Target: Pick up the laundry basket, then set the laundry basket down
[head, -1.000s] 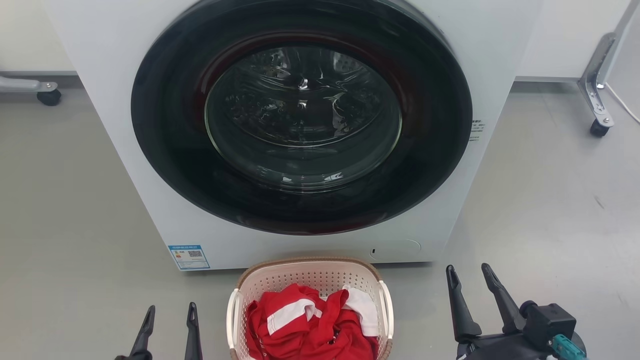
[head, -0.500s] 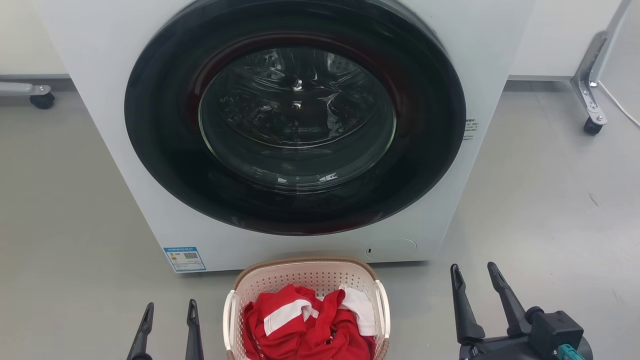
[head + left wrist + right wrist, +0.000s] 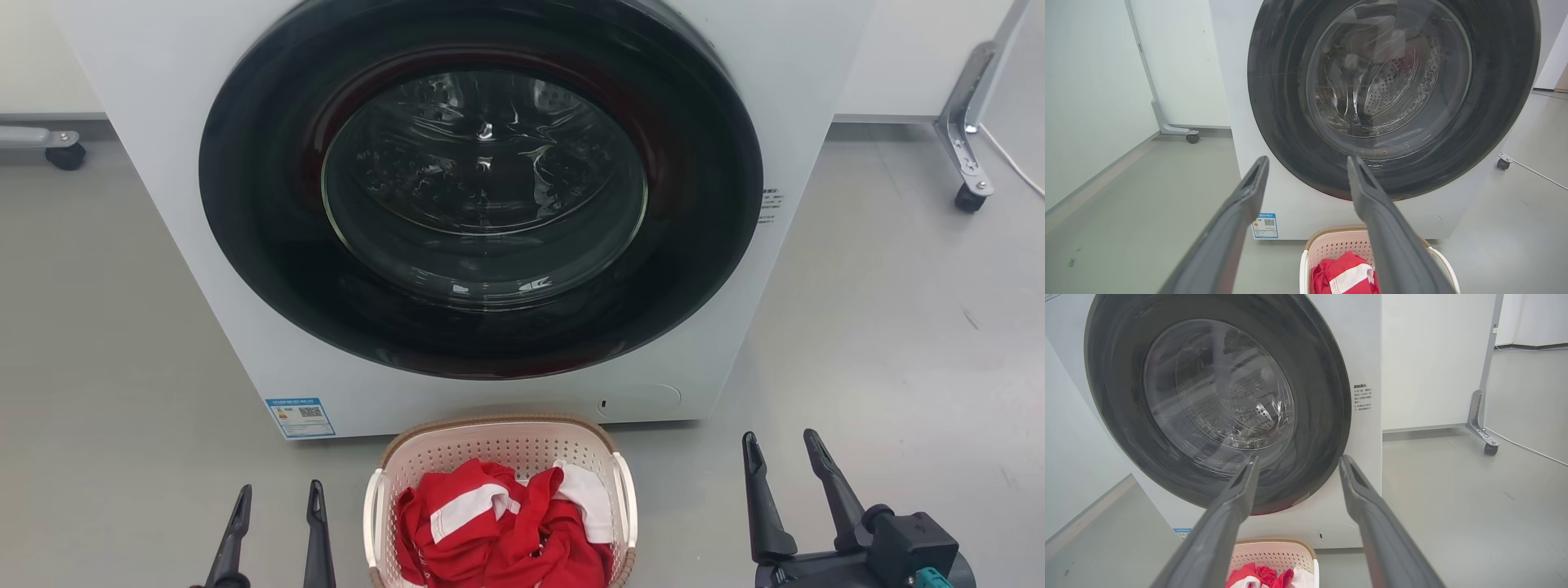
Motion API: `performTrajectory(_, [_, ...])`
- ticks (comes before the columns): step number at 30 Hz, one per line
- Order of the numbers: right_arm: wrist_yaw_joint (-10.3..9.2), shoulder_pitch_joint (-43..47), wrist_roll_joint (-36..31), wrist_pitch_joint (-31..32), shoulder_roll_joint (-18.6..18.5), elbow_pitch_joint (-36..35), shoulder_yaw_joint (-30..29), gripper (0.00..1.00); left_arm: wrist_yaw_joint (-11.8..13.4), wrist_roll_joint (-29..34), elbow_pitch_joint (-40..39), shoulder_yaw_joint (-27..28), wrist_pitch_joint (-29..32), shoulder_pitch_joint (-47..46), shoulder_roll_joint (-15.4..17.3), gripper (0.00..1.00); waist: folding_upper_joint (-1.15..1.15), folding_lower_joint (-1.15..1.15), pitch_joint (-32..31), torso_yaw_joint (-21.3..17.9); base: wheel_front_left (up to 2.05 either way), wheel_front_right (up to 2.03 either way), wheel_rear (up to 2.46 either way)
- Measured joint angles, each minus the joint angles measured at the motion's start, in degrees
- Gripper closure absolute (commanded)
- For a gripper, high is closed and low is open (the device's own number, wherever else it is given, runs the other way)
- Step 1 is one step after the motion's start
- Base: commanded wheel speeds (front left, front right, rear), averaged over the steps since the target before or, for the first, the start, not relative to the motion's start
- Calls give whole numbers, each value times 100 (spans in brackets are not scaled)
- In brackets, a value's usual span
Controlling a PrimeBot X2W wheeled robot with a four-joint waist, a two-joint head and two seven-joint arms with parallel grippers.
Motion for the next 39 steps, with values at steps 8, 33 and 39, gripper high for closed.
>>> performTrajectory(8, [0,0,-94,0,36,-7,-53,0,0,102,-60,9,0,4,-29,0,0,0,35,-3,0,0,0])
performTrajectory(33, [79,123,198,144,136,349,-283,100,-93,-155,325,149,114,18,-108,100,0,0,76,-23,0,0,0])
performTrajectory(39, [180,108,697,296,166,420,-445,100,-169,-691,382,212,272,-16,-120,100,0,0,66,-31,0,0,0])
